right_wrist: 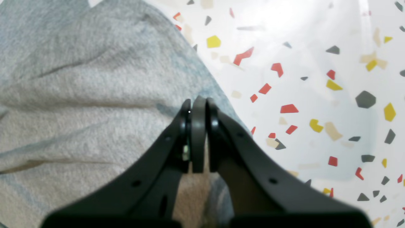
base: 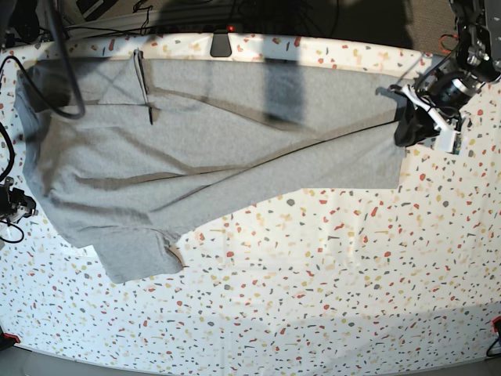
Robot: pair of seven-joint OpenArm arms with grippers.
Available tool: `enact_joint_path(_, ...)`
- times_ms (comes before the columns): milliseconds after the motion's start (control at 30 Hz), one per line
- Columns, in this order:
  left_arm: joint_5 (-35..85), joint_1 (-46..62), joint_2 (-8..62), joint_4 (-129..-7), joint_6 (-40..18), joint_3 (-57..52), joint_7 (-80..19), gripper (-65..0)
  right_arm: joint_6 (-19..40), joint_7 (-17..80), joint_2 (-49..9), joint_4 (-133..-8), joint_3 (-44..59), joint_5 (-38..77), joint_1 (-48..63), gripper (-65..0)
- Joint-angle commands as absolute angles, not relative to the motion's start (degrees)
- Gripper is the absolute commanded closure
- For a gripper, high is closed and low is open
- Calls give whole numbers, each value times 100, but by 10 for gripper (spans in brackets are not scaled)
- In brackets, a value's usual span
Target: Fold the T-shirt properly
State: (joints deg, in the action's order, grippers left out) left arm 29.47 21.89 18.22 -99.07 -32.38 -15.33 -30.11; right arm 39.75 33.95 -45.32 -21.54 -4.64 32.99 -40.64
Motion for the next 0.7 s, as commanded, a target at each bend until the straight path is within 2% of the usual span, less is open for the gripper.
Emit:
enact_joint_path(0, 2941, 2163, 1894, -10016, -3262, -1577, -2867, 0, 4000, 3304, -4678, -2237, -449, 3367, -4235, 0)
enact_joint_path(233, 2685, 2191, 1892, -10012, -3262, -1577, -2871, 0, 4000, 3304, -4678, -2237, -451, 3365, -4235, 0)
enact_joint_path(267, 2685, 2191, 1892, -10012, -3262, -1577, -2869, -50, 4000, 3304, -4676, -2237, -451, 3365, -4235, 0)
enact_joint_path(300, 2685, 2191, 1892, -10012, -3260, -1577, -2869, -108, 4000, 3304, -4663, -2237, -451, 3365, -4237, -48)
enact_joint_path(367, 2683, 2191, 1892, -10012, -3258, -1577, -2869, -202, 4000, 3295, -4619, -2237, -451, 3365, -4237, -194)
enact_joint_path(433, 2683, 2191, 1890, -10012, -3146, -1577, -2869, -233, 4000, 3216, -4550, -2239, -449, 3363, -4241, -301)
enact_joint_path(467, 2683, 2187, 1890, -10012, -3033, -1577, -2864, -233, 4000, 3183, -4495, -2239, -451, 3363, -4254, -331)
enact_joint_path(667, 2681, 2093, 1876, -10012, -2543, -1577, -2864, -233, 4000, 3190, -3933, -2239, -451, 2971, -4491, -343)
